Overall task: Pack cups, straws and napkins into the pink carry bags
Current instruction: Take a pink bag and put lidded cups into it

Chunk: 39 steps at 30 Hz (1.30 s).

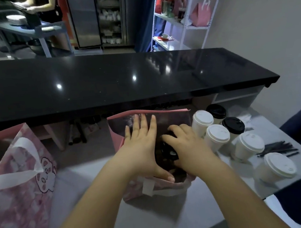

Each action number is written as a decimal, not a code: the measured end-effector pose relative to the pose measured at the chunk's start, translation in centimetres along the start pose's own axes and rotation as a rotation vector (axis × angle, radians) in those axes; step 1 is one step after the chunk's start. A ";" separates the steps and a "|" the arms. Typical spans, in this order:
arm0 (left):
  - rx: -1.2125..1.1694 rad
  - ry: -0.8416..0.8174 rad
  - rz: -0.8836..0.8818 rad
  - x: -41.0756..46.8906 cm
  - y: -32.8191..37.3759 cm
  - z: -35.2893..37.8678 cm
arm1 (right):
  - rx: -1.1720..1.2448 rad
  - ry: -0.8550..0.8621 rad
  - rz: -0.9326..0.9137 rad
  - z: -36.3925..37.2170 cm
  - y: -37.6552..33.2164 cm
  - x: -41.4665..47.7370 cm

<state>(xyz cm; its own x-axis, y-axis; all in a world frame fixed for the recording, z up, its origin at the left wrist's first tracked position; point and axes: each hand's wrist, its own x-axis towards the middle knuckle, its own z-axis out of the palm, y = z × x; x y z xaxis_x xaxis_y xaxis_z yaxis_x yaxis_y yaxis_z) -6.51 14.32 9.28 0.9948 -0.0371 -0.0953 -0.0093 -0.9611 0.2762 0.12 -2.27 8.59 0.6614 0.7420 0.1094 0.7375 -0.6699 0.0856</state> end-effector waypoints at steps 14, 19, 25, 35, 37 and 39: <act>0.141 0.085 0.028 -1.6 -0.8 0.8 | 0.145 -0.256 0.308 3.2 -0.8 3.5; 0.131 0.111 0.011 -1.4 -1.3 0.8 | 0.162 -0.235 0.336 3.6 -0.2 2.9; 0.111 0.115 0.005 -1.3 -1.2 1.0 | 0.145 -0.337 0.210 5.1 -0.7 1.9; 0.101 0.112 -0.007 -0.8 -0.5 1.5 | 0.171 -0.523 0.173 7.5 -0.1 0.1; 0.097 0.127 -0.005 -0.8 -0.1 1.3 | 0.148 -0.526 0.152 7.5 0.1 0.2; 0.091 0.156 -0.001 -0.7 0.4 1.0 | 0.126 -0.556 0.125 6.7 0.4 0.9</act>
<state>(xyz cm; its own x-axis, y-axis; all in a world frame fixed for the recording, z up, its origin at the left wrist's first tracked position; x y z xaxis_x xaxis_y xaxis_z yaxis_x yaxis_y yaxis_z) -7.32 13.65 8.52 0.9984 0.0004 0.0561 -0.0101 -0.9822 0.1874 1.88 -1.73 2.13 0.6920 0.5813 -0.4281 0.6370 -0.7707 -0.0169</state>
